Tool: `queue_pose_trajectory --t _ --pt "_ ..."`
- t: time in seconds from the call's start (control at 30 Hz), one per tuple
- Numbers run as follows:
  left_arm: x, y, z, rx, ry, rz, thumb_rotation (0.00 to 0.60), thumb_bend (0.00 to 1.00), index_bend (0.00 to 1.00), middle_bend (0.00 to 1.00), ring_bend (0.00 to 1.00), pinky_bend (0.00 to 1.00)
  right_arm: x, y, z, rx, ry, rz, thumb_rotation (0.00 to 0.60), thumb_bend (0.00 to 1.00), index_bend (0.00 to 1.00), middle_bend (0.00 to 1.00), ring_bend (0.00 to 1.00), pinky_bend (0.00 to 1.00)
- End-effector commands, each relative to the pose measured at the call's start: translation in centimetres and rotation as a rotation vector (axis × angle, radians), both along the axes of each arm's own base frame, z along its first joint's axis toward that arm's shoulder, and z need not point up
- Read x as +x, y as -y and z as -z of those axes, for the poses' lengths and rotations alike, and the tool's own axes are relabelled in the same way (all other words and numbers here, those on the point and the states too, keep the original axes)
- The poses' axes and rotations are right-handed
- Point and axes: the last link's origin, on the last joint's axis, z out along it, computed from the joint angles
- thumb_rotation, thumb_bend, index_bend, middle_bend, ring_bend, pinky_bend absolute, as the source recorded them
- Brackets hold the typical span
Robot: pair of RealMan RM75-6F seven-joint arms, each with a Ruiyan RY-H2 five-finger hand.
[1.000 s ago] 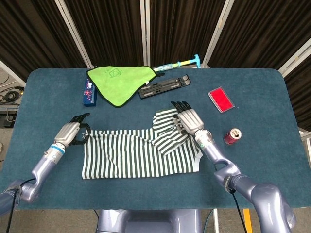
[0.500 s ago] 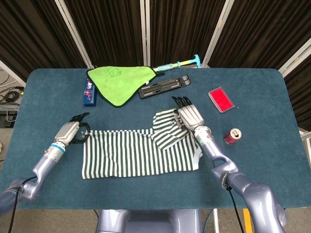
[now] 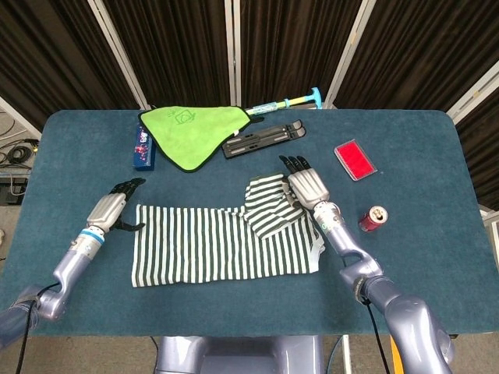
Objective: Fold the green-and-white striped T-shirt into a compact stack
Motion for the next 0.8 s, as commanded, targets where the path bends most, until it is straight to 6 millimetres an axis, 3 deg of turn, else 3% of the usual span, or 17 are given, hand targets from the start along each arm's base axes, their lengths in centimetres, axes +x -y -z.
queue_pose_trajectory --t 0.03,0.43,0.53,0.6,0.73,0.8 --pt "-0.3 0.0 -0.6 0.018 -0.011 0.004 0.6 0.2 0.0 0.0 0.0 0.0 -0.1 0.0 0.0 0.001 -0.001 0.0 0.6 0.41 0.74 0.01 0.0 0.0" --pt "0.5 0.1 -4.5 0.123 -0.011 0.06 0.6 0.2 0.0 0.0 0.0 0.0 -0.8 -0.1 -0.1 -0.004 -0.032 -0.002 0.6 0.4 0.73 0.0 0.0 0.0" --pt "0.8 0.3 -4.9 0.126 -0.025 0.071 0.6 0.2 0.0 0.0 0.0 0.0 -0.8 -0.1 -0.1 -0.005 -0.029 0.002 0.6 0.37 0.68 0.0 0.0 0.0" --pt "1.0 0.4 -5.1 0.126 -0.026 0.076 0.6 0.2 0.0 0.0 0.0 0.0 -0.9 -0.2 -0.1 -0.005 -0.034 0.001 0.6 0.33 0.57 0.0 0.0 0.0" --pt "1.3 0.8 -5.2 0.125 -0.023 0.08 0.6 0.2 0.0 0.0 0.0 0.0 -1.0 -0.4 0.1 0.02 -0.046 0.004 0.6 0.19 0.1 0.0 0.0 0.0" --pt "1.3 1.0 -5.3 0.127 -0.024 0.081 0.6 0.2 0.0 0.0 0.0 0.0 -1.1 -0.5 0.0 0.035 -0.04 0.005 0.6 0.16 0.02 0.0 0.0 0.0"
